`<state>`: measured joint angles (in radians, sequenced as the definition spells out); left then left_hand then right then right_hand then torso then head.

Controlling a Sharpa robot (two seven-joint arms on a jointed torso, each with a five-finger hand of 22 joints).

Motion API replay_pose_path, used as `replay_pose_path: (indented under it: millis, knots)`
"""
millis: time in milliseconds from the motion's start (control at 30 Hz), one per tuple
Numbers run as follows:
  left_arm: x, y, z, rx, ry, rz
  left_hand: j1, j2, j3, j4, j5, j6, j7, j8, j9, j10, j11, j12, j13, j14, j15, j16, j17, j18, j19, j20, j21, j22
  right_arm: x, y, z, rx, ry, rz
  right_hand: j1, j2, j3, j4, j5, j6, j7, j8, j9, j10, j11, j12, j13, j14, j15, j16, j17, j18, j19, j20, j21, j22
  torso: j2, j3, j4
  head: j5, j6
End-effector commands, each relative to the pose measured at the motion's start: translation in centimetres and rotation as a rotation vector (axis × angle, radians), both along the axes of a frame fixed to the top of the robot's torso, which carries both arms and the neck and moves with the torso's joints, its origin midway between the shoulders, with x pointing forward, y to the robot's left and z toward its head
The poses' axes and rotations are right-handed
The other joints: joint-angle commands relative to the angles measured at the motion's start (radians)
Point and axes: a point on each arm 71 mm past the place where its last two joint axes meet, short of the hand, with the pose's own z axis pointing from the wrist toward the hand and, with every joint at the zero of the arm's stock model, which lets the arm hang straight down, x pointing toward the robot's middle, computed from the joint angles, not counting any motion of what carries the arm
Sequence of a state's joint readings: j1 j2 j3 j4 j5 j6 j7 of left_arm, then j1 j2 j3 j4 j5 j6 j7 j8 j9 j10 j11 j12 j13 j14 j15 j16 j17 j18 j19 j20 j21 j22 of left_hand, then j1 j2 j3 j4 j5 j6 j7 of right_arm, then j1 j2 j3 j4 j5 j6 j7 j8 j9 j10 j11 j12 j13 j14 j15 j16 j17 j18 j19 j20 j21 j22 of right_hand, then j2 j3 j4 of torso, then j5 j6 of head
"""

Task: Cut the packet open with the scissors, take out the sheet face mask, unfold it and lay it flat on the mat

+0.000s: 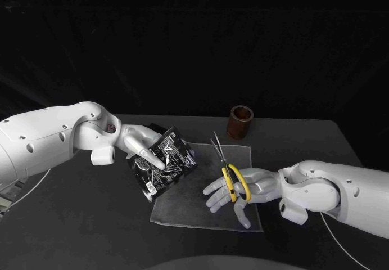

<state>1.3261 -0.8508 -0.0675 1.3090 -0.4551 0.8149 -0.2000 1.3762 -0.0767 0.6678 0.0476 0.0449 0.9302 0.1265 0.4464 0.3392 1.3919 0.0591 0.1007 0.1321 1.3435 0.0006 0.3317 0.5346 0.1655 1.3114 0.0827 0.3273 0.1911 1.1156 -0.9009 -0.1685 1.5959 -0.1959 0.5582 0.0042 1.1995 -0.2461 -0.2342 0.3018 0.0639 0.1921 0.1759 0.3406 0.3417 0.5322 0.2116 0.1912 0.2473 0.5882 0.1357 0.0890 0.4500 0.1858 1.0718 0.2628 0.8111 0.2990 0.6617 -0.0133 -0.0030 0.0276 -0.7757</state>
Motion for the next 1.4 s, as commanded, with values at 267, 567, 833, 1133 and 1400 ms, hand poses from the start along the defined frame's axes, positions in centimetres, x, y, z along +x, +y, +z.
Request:
replay_pose_path:
  millis: [267, 567, 833, 1133, 1400]
  knots:
    - [0.5, -0.2, 2.2, -0.029, 0.043, -0.067, 0.007, -0.001, 0.004, -0.004, 0.003, 0.007, 0.002, 0.006, 0.171, 0.007, -0.005, 0.005, 0.001, -0.001, -0.008, 0.003, 0.002, 0.014, 0.002, -0.005, 0.006, 0.001, -1.0, 0.8, -0.6, -0.060, -0.033, 0.104, 0.011, -0.006, -0.002, 0.000, -0.004, -0.150, -0.001, 0.007, -0.002, 0.034, 0.016, 0.012, -0.006, 0.043, 0.040, -0.001, -0.014, 0.000, 0.008, -0.001, -0.007, -0.006, 0.001, 0.0010, 0.0002, 0.003, 0.002]
    - [1.2, -1.2, 3.6, -0.016, 0.023, -0.105, 0.006, -0.002, 0.004, -0.004, 0.003, 0.007, 0.003, 0.006, 0.172, 0.007, -0.005, 0.005, 0.001, -0.002, -0.008, 0.003, 0.003, 0.014, 0.002, -0.005, 0.006, 0.002, -1.6, 1.6, -0.8, -0.068, -0.037, 0.154, 0.012, 0.002, 0.003, 0.000, -0.005, -0.150, -0.003, 0.009, -0.003, 0.035, 0.017, 0.014, -0.011, 0.026, 0.042, -0.008, -0.029, 0.000, 0.009, 0.000, -0.010, -0.010, 0.000, 0.0012, -0.0006, 0.005, 0.007]
    - [1.5, -2.2, 3.7, 0.004, 0.026, -0.147, 0.006, -0.002, 0.004, -0.005, 0.003, 0.007, 0.003, 0.005, 0.172, 0.006, -0.005, 0.005, 0.001, -0.002, -0.008, 0.003, 0.003, 0.014, 0.001, -0.005, 0.007, 0.002, -1.8, 2.4, -0.8, -0.062, -0.040, 0.186, 0.012, 0.012, 0.011, -0.001, -0.006, -0.149, -0.004, 0.011, -0.007, 0.036, 0.017, 0.016, -0.017, 0.011, 0.043, -0.015, -0.044, 0.000, 0.011, 0.001, -0.012, -0.014, 0.000, 0.0021, 0.0002, 0.009, 0.004]
    - [1.8, -2.7, 3.5, 0.025, 0.033, -0.173, 0.006, -0.002, 0.004, -0.005, 0.003, 0.008, 0.003, 0.005, 0.173, 0.006, -0.005, 0.005, 0.001, -0.003, -0.008, 0.003, 0.004, 0.013, 0.001, -0.005, 0.007, 0.002, -2.2, 2.6, -0.5, -0.043, -0.042, 0.207, 0.012, 0.033, 0.028, -0.002, -0.009, -0.149, -0.017, 0.014, -0.012, 0.031, 0.014, 0.017, -0.030, -0.017, 0.046, -0.026, -0.070, 0.000, 0.014, 0.003, -0.014, -0.021, 0.002, 0.0017, -0.0014, 0.011, -0.001]
    - [2.0, -2.0, 3.4, 0.043, 0.032, -0.165, 0.006, -0.003, 0.004, -0.005, 0.003, 0.008, 0.003, 0.005, 0.173, 0.006, -0.005, 0.005, 0.002, -0.003, -0.008, 0.003, 0.004, 0.013, 0.001, -0.005, 0.007, 0.002, -2.3, 2.0, -0.5, -0.044, -0.041, 0.206, 0.014, 0.039, 0.032, -0.002, -0.009, -0.147, -0.025, 0.017, -0.014, 0.028, 0.012, 0.018, -0.035, -0.028, 0.047, -0.029, -0.081, 0.000, 0.015, 0.004, -0.016, -0.024, 0.001, 0.0021, -0.0012, 0.009, -0.004]
